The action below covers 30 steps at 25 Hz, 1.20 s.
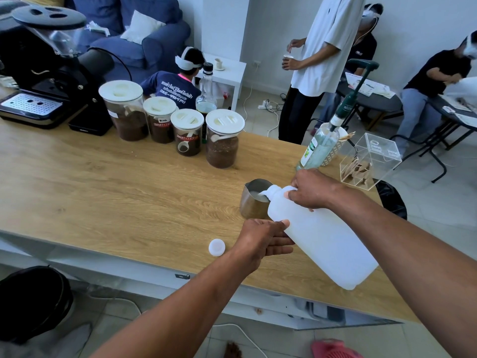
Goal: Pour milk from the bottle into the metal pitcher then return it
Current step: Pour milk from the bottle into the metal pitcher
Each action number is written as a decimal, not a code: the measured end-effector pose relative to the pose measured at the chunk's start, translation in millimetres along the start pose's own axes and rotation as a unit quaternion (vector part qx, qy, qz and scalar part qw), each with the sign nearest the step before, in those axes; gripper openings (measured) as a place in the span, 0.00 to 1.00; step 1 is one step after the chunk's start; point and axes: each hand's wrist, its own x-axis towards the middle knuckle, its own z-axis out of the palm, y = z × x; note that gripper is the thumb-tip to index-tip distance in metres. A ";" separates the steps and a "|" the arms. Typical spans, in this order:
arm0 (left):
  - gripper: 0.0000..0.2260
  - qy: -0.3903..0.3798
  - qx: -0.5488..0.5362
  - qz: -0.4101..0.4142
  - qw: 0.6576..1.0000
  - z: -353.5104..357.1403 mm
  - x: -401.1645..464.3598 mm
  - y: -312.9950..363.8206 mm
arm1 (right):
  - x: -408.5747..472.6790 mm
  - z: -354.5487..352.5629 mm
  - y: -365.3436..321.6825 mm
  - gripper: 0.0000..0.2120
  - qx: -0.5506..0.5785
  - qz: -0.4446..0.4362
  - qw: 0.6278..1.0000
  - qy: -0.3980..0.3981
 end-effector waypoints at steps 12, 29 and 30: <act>0.15 -0.006 0.000 -0.001 1.000 0.2 0.0 0.3 | 0.8 0.2 -0.2 0.17 -0.008 0.002 1.000 0.004; 0.13 -0.015 -0.006 0.000 1.000 0.3 -1.2 1.0 | 4.1 0.1 0.4 0.16 -0.015 -0.001 1.000 0.004; 0.13 -0.015 -0.006 0.001 1.000 0.6 -1.1 1.3 | 4.4 0.1 0.6 0.16 -0.015 -0.001 1.000 0.004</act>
